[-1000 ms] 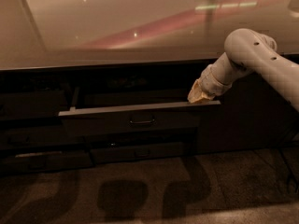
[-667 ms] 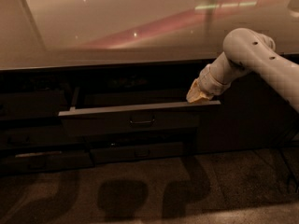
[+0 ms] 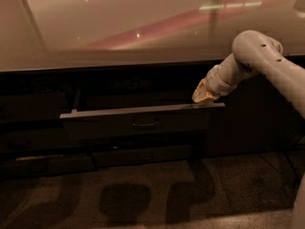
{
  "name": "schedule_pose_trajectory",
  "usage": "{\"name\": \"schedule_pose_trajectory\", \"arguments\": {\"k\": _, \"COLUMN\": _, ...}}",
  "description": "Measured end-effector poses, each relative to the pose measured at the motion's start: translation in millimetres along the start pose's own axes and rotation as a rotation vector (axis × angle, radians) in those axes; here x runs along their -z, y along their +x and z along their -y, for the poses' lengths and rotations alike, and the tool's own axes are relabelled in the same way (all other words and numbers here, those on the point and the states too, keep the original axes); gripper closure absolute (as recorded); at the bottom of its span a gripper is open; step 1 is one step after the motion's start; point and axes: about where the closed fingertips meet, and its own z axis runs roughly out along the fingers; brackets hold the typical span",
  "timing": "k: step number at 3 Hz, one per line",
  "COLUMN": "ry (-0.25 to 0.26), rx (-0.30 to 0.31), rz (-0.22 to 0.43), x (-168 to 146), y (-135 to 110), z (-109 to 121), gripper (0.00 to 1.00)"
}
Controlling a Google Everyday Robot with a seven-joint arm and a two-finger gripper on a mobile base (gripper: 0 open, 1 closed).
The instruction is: Open top drawer
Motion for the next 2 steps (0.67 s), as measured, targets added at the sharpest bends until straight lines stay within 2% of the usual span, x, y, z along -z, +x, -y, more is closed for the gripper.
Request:
{"name": "schedule_pose_trajectory", "arguments": {"k": 1, "ry": 0.006, "rx": 0.002, "rz": -0.015, "x": -4, "y": 2, "z": 2, "gripper": 1.0}}
{"name": "schedule_pose_trajectory", "arguments": {"k": 2, "ry": 0.016, "rx": -0.031, "rz": -0.075, "x": -8, "y": 16, "z": 25, "gripper": 1.0}}
